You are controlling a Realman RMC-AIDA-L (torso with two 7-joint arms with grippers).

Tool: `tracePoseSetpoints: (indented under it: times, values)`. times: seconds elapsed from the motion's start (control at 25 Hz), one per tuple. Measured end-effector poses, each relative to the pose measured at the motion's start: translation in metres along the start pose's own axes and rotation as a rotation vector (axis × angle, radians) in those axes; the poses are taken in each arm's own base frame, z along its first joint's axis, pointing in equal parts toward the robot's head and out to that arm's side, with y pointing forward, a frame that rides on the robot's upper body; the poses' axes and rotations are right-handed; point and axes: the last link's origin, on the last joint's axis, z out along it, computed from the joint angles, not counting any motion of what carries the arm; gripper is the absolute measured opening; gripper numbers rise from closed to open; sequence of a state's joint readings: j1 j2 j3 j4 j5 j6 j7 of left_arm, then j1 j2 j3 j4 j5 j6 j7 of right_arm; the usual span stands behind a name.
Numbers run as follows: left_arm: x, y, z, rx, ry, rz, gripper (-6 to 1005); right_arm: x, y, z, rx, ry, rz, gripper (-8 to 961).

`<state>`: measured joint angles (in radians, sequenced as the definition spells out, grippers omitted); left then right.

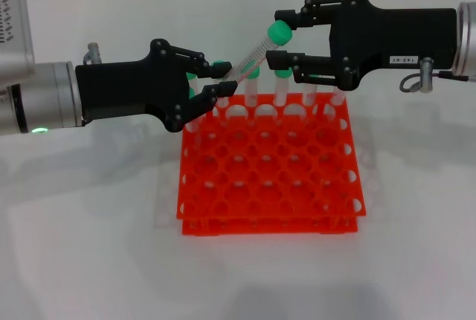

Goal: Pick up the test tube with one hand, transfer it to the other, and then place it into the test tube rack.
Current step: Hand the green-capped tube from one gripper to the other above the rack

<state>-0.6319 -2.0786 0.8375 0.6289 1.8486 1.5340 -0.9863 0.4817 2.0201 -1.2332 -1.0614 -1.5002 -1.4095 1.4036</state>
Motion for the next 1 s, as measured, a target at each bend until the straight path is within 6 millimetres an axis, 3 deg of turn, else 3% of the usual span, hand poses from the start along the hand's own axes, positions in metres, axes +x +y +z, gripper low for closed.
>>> tracePoseSetpoints:
  times: [0.52, 1.0]
  values:
    - [-0.001, -0.001, 0.0, 0.006, -0.004, 0.0, 106, -0.002, -0.001, 0.008, -0.007, 0.01, -0.011, 387]
    - [-0.001, -0.001, 0.0, 0.008, -0.004, 0.0, 100, -0.005, -0.001, 0.01, -0.018, 0.011, -0.014, 285]
